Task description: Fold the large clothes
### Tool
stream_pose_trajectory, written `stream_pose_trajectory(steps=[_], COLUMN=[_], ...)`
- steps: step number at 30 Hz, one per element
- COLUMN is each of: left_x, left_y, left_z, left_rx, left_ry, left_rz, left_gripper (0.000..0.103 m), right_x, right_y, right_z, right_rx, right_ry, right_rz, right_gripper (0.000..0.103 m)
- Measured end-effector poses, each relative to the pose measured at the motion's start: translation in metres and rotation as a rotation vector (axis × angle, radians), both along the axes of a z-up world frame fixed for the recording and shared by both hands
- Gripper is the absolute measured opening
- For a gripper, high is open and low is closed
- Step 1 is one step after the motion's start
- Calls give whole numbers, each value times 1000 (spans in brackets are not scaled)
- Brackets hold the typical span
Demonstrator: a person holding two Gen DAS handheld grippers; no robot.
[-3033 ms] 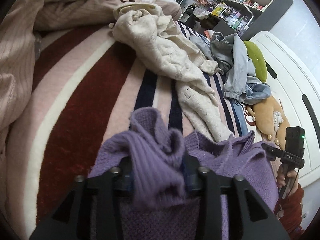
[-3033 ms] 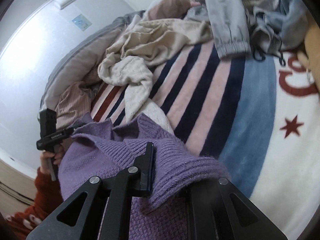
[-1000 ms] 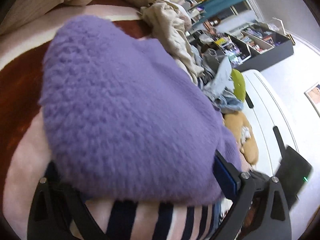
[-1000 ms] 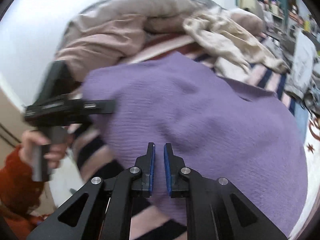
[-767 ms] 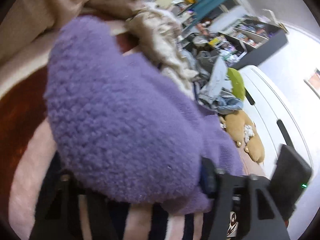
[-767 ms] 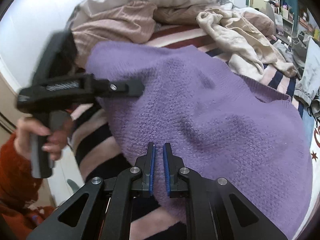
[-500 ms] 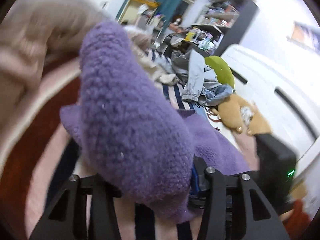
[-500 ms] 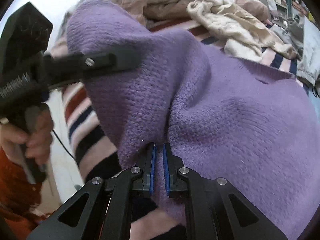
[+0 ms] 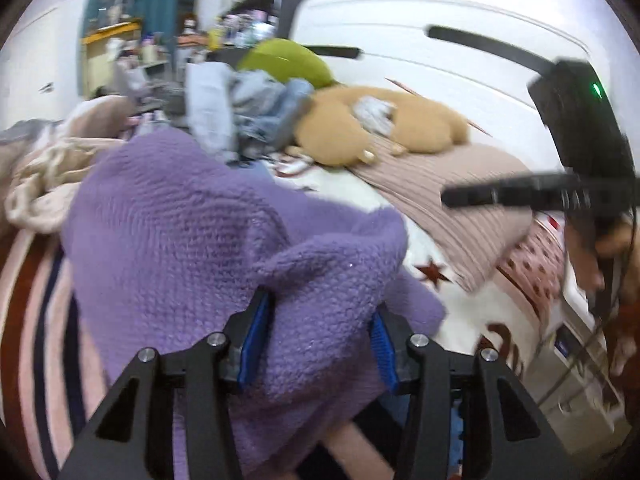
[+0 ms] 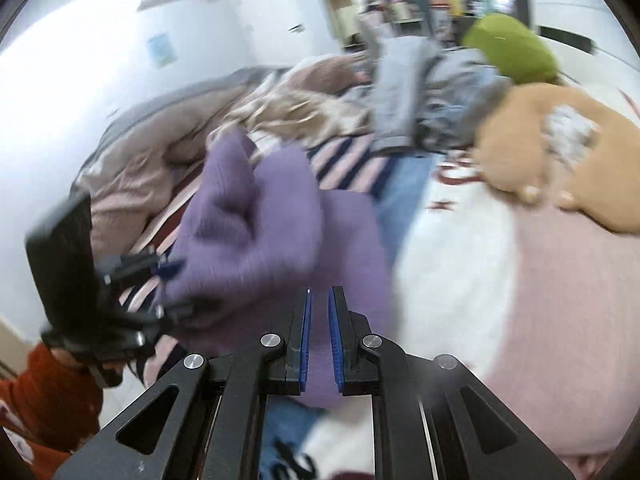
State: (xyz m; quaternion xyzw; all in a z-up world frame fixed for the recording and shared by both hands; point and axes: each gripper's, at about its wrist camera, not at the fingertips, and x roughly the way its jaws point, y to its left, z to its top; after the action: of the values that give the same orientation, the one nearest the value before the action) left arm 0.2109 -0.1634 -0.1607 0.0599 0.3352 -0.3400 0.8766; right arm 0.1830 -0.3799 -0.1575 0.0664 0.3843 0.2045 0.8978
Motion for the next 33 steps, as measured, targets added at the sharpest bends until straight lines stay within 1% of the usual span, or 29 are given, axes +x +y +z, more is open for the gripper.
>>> stream_pose_trajectory(steps=[1,2,3,4,5,6,7,8,9,10,12,15,17,19,21,24,33], left_x=[-2,-4,-7,-7,-8,-5,-6,-8,-10,-9,-13,-17,-21,-25,-28,-32,-36], left_y=[-1,-2,0,1,2,2,6,10,14,18,23,30,40,52,67,89,135], left_z=[0,1,2,3,4,6,7,9,8,10,12,16,19,22,24,24,20], left_rx=[-6,-17,-29,-31,-23,-23,-30,-44,-55,-66,-70,-62,-69,-87,-102,-122,-62], left_ry=[9,18,24,27,24,22,20,24,29,35,39,36,43,48,55,67,28], left_rz=[-29,-55,-65,-64,-53,-47,-43,-40,-38,-32,-20,13,35,56,76,116,239], left_gripper=[53,58,68,70,70,70,70,70,70,70,70,72,73,80,81,81,82], right_x=[-2,-4,-5,-4,-3,-1,1,5,13,14,31,47,50,52,53,53,53], right_y=[-7,-13,-15,-14,-12,-5,2,9,25,35,61,86,90,90,87,87,93], right_z=[1,3,5,7,9,9,11,12,11,10,-2,-24,-33,-40,-43,-43,-42], right_rx=[5,13,24,34,42,50,59,71,88,95,89,21,15,18,33,27,-14], right_ry=[-2,-3,0,2,1,-3,-9,-12,-1,11,59,117,140,150,157,159,170], right_rz=[-6,-8,-4,5,19,39,57,76,114,139,198,225,223,217,214,216,205], right_gripper=[6,6,6,6,9,17,23,32,34,34,34,34,34,34,34,34,34])
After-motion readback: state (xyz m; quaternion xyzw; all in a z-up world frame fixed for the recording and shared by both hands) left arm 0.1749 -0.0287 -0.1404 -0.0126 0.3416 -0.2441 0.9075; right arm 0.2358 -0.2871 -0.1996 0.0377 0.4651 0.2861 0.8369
